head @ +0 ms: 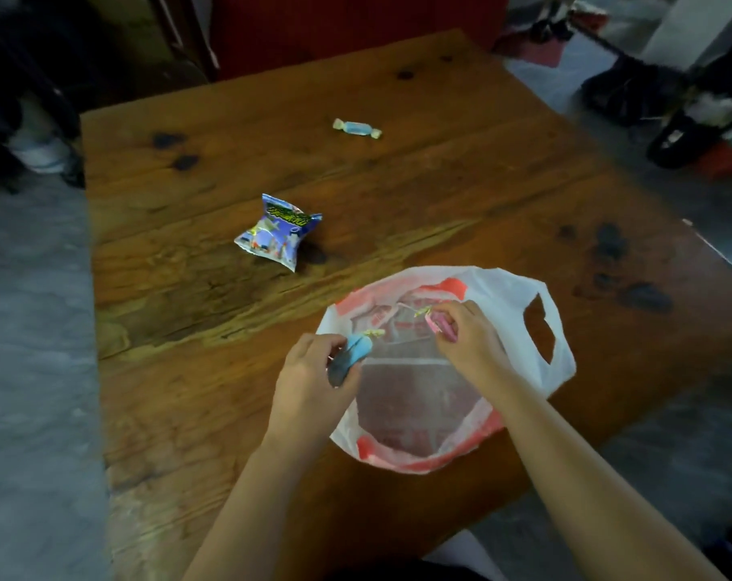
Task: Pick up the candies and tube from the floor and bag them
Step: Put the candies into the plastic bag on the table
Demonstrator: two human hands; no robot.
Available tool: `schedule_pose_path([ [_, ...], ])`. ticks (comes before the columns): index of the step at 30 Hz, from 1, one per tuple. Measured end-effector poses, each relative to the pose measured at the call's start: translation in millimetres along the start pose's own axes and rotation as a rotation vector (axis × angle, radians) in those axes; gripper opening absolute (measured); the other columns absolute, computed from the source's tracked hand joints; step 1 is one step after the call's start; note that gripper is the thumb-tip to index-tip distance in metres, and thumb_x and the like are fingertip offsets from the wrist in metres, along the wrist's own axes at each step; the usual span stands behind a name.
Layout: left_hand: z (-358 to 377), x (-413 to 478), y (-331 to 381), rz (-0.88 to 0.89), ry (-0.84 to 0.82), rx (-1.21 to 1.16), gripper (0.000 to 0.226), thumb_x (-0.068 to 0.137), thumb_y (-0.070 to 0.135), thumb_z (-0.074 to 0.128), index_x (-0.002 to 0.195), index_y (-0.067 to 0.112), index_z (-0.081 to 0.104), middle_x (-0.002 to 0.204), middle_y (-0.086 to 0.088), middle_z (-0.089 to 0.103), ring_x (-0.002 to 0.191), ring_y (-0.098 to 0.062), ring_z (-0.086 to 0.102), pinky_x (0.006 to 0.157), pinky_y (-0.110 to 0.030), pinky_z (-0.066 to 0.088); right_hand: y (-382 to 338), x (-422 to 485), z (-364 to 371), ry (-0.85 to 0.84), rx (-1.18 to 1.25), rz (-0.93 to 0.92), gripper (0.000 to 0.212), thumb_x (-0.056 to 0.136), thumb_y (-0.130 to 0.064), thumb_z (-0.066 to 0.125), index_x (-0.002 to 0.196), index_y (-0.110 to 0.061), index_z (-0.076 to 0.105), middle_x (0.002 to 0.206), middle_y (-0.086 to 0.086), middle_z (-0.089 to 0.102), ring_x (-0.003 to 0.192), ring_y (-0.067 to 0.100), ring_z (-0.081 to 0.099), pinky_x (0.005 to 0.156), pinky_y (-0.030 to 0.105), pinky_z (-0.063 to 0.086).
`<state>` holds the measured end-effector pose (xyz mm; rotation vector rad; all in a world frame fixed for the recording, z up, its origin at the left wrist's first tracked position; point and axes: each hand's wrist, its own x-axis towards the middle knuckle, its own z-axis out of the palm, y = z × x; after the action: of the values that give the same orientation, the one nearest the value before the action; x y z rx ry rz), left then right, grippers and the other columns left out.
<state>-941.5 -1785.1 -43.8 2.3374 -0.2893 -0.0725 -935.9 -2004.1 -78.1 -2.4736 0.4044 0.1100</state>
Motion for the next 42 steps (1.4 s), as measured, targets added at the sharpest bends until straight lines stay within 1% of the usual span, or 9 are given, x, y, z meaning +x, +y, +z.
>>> schedule_pose_path([
  [5, 12.7, 1.2, 5.7, -0.069, -0.01, -0.013, 0.031, 0.079, 0.02, 0.069, 0.108, 0.014, 0.06, 0.097, 0.007, 0.053, 0.086, -0.008, 0.053, 0.069, -0.01, 0.041, 11.2, 24.9, 10.3, -0.02, -0.035, -0.024, 0.033, 0.082, -0.008, 0.059, 0.114, -0.009, 0.052, 0.122, 0.016, 0.049, 0.108, 0.031, 0.049, 0.091, 0.037, 0.044],
  [11, 26.1, 5.2, 17.1, -0.087, -0.028, 0.013, 0.032, 0.082, 0.021, 0.065, 0.113, 0.015, 0.058, 0.102, 0.007, 0.053, 0.092, -0.008, 0.05, 0.076, -0.014, 0.04, 13.5, 19.7, 0.6, -0.038, -0.06, -0.037, 0.038, 0.084, -0.02, 0.059, 0.12, -0.012, 0.05, 0.126, 0.014, 0.048, 0.112, 0.029, 0.046, 0.095, 0.039, 0.042],
  [15, 44.0, 20.8, 21.8, -0.097, -0.087, 0.082, 0.032, 0.083, 0.023, 0.065, 0.113, 0.016, 0.057, 0.107, 0.004, 0.054, 0.093, -0.008, 0.049, 0.079, -0.02, 0.041, 11.0, -0.8, -22.7, 0.019, -0.006, -0.087, 0.044, 0.081, -0.028, 0.064, 0.121, -0.019, 0.048, 0.122, 0.007, 0.053, 0.104, 0.017, 0.051, 0.083, 0.029, 0.048],
  [21, 75.0, 44.9, 17.3, -0.082, -0.186, 0.231, 0.037, 0.085, 0.027, 0.061, 0.121, 0.019, 0.054, 0.126, -0.004, 0.053, 0.111, -0.02, 0.048, 0.095, -0.032, 0.039, 11.1, -24.0, -53.7, 0.063, 0.058, -0.19, 0.042, 0.079, -0.027, 0.067, 0.117, -0.019, 0.052, 0.116, 0.002, 0.056, 0.094, 0.001, 0.043, 0.064, 0.001, 0.031],
  [23, 83.1, 50.4, 16.4, -0.084, -0.19, 0.261, 0.036, 0.086, 0.029, 0.06, 0.119, 0.018, 0.054, 0.125, -0.006, 0.054, 0.112, -0.021, 0.047, 0.094, -0.032, 0.038, 12.5, -28.1, -61.2, 0.071, 0.063, -0.211, 0.04, 0.08, -0.026, 0.065, 0.117, -0.019, 0.052, 0.116, 0.001, 0.055, 0.095, -0.001, 0.04, 0.061, 0.0, 0.03],
  [30, 92.5, 53.5, 14.4, -0.131, -0.211, 0.389, 0.042, 0.088, 0.035, 0.056, 0.126, 0.017, 0.049, 0.132, -0.007, 0.047, 0.119, -0.022, 0.042, 0.098, -0.033, 0.036, 16.3, -27.4, -64.0, 0.024, 0.094, -0.28, 0.037, 0.082, -0.022, 0.062, 0.117, -0.018, 0.052, 0.117, 0.003, 0.054, 0.1, 0.003, 0.044, 0.068, 0.002, 0.032],
  [36, 63.1, 23.5, 39.2, -0.086, -0.032, 0.397, 0.04, 0.085, 0.03, 0.059, 0.122, 0.017, 0.053, 0.126, -0.006, 0.051, 0.112, -0.025, 0.046, 0.091, -0.036, 0.038, 11.7, -28.5, -65.4, -0.014, 0.034, -0.394, 0.035, 0.084, -0.023, 0.059, 0.118, -0.019, 0.052, 0.115, 0.001, 0.054, 0.097, 0.006, 0.047, 0.066, 0.006, 0.034],
  [38, 48.5, 2.0, 49.4, -0.056, 0.073, 0.431, 0.036, 0.083, 0.026, 0.061, 0.116, 0.013, 0.058, 0.116, -0.008, 0.057, 0.105, -0.028, 0.051, 0.085, -0.039, 0.041, 7.3, -28.9, -64.6, -0.047, 0.011, -0.45, 0.036, 0.085, -0.024, 0.058, 0.119, -0.019, 0.051, 0.12, 0.002, 0.053, 0.106, 0.013, 0.049, 0.075, 0.013, 0.037],
  [42, 21.2, -51.8, 53.8, -0.173, 0.238, 0.479, 0.029, 0.074, 0.018, 0.07, 0.101, 0.009, 0.066, 0.1, -0.01, 0.064, 0.088, -0.031, 0.059, 0.07, -0.04, 0.048, -8.9, -38.0, -57.2, -0.151, -0.06, -0.567, 0.04, 0.087, -0.028, 0.053, 0.126, -0.02, 0.045, 0.133, 0.001, 0.046, 0.123, 0.016, 0.04, 0.097, 0.029, 0.038],
])
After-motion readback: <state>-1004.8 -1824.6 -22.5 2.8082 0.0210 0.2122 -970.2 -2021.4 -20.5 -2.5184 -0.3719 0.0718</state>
